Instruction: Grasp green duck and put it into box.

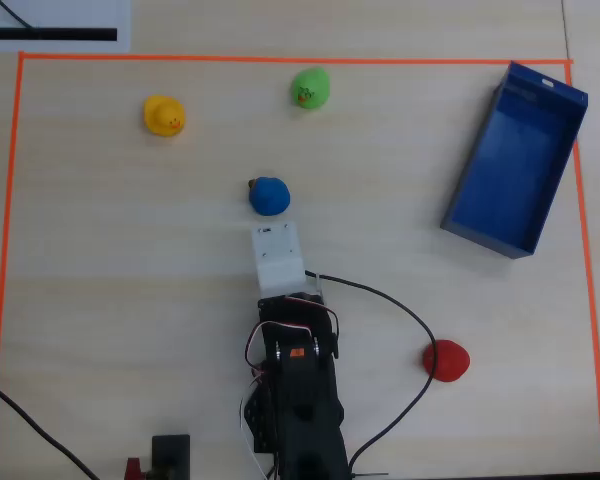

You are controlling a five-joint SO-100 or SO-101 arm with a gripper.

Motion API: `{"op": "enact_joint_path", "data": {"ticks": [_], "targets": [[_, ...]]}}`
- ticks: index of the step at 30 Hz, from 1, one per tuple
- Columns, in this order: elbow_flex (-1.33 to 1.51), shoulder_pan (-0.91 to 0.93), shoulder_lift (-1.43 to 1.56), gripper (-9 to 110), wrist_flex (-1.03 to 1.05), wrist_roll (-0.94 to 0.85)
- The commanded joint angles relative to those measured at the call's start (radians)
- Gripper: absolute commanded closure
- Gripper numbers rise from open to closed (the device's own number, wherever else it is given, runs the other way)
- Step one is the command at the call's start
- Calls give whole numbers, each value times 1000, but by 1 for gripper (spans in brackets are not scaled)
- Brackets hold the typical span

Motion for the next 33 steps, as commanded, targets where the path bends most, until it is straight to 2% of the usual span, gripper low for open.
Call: {"op": "enact_joint_path", "data": {"ticks": [1, 33], "targets": [[5, 14, -8, 101, 23, 25], [5, 14, -8, 99, 23, 31]]}}
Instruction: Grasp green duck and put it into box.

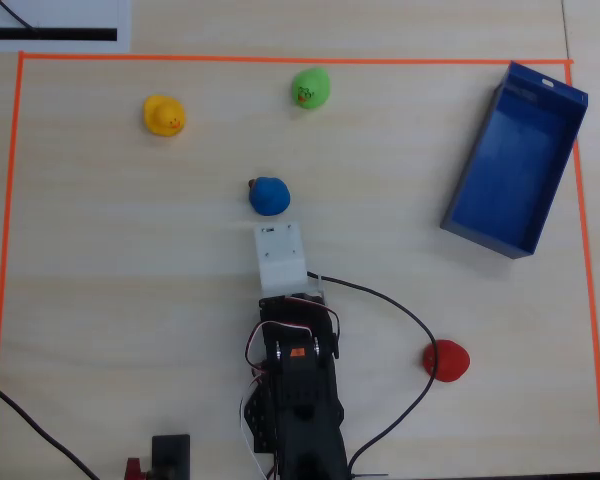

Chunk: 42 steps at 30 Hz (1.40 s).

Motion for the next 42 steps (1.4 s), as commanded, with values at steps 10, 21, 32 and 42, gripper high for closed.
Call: {"op": "enact_joint_path", "data": {"ticks": [10, 21, 32, 42], "targets": [[5, 8, -8, 99, 20, 5], [5, 9, -8, 98, 20, 5], [5, 17, -8, 101, 20, 0], [-163, 83, -356, 101, -410, -25]]}}
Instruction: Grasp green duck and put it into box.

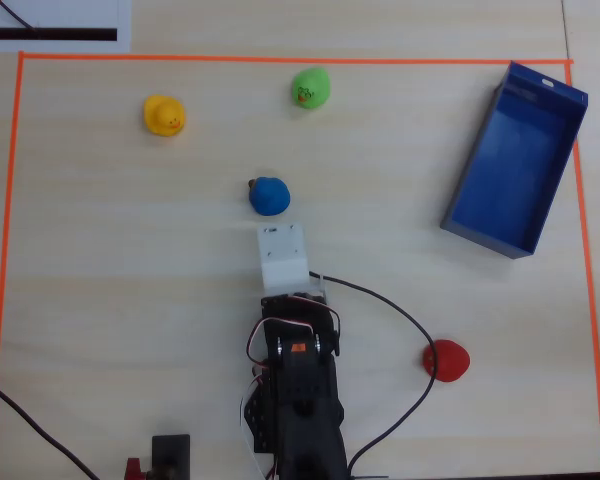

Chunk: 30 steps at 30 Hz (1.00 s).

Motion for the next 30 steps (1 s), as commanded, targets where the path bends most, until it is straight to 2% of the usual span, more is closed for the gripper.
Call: {"op": "enact_joint_path", "data": {"ticks": [1, 9, 12, 16, 22, 25, 30], "targets": [[-229, 55, -310, 101, -350, -18], [-795, 98, -877, 101, -828, 104], [-839, 106, -1011, 101, -1161, 201], [-834, 104, -1197, 91, -1529, 219], [-894, 106, -1457, 78, -1677, 126], [-959, 121, -1572, 67, -1649, 71], [-1071, 140, -1764, 61, -1644, -2]]}}
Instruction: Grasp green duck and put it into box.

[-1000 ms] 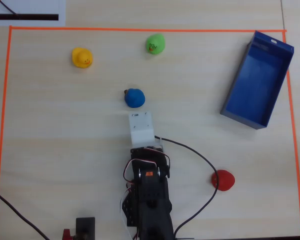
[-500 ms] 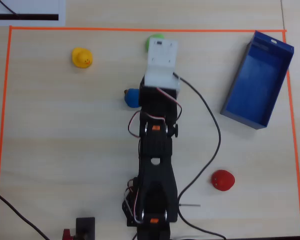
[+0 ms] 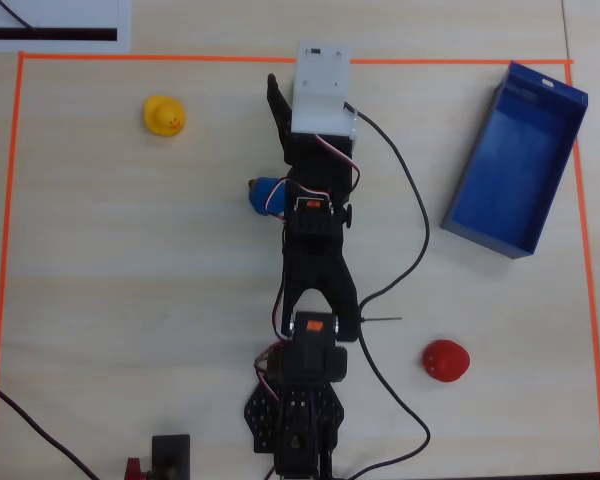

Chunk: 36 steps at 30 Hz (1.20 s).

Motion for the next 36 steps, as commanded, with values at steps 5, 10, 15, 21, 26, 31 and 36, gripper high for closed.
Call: {"op": "enact_joint_path", "data": {"ticks": [5, 10, 15, 21, 26, 31, 36], "targets": [[-230, 21, -239, 56, -5, -43], [-325, 34, -350, 53, 5, -54], [-399, 60, -423, 52, 8, -58], [-486, 87, -505, 52, 35, -74], [-499, 84, -538, 52, 40, -81], [-495, 57, -552, 53, 43, -72], [-538, 40, -588, 54, 54, -77]]}}
